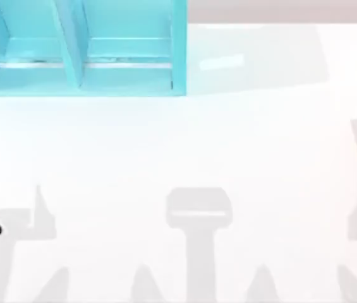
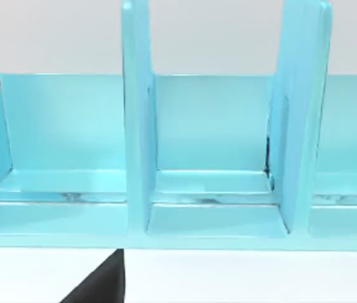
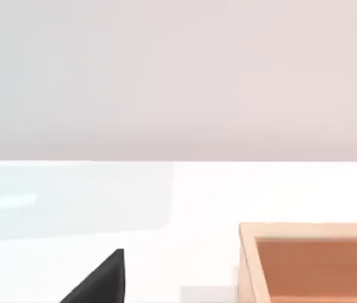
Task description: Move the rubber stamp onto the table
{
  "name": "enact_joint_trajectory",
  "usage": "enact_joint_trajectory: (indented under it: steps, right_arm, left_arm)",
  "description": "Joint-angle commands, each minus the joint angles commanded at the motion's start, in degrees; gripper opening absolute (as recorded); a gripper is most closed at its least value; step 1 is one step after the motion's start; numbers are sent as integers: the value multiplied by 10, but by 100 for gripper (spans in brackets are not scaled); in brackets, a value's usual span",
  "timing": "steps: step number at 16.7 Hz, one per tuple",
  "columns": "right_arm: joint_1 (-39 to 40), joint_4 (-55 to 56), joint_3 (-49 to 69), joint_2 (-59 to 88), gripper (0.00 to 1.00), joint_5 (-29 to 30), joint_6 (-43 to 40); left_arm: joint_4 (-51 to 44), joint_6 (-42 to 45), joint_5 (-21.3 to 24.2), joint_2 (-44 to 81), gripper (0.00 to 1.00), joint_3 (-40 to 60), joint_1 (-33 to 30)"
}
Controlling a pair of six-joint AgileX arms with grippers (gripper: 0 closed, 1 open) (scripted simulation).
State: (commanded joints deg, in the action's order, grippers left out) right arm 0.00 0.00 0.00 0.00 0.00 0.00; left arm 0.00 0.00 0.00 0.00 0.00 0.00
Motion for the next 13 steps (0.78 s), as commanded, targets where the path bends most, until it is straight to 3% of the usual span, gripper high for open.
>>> enact_joint_trajectory:
  steps: [6, 13]
  right_arm:
    - [-24, -54, 59, 61, 100, 0, -23]
    - [-120, -285, 311, 387, 100, -1, -119]
  left_arm:
    - [0, 0, 0, 0, 100, 0, 0]
    - [0, 0, 0, 0, 100, 0, 0]
